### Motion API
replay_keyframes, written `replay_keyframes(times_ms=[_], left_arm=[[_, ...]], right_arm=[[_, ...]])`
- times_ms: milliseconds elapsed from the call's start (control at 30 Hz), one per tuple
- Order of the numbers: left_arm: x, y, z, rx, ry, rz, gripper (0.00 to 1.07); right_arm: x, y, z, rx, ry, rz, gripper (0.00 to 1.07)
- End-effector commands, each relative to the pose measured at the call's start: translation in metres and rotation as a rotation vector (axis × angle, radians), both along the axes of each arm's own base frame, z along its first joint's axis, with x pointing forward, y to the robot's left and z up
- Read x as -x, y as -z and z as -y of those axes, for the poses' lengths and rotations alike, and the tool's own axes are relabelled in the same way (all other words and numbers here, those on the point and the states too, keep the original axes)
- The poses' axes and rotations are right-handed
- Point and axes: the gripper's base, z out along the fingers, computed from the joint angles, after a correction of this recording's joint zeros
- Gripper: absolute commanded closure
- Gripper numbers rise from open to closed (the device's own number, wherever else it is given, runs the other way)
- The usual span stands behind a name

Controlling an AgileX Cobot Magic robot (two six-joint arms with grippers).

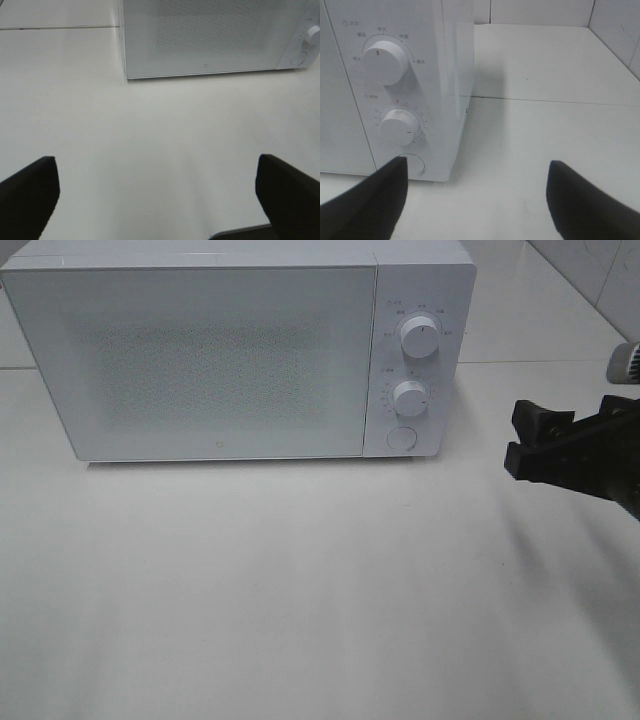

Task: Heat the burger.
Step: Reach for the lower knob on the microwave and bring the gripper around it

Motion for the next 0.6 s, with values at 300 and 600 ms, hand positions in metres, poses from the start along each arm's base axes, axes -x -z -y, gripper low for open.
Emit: replay_keyframes(times_ms=[300,600], left_arm=[[0.003,0.000,0.000,0.002,-0.004,0.030,0.07],[0.003,0.000,0.000,0.002,-0.004,0.030,0.07]], right_arm=[[0.008,0.020,-0.023,0.022,0.139,0.037,0.33],[0.002,0.024,-0.052,0.016,0.098,0.049,0.33]])
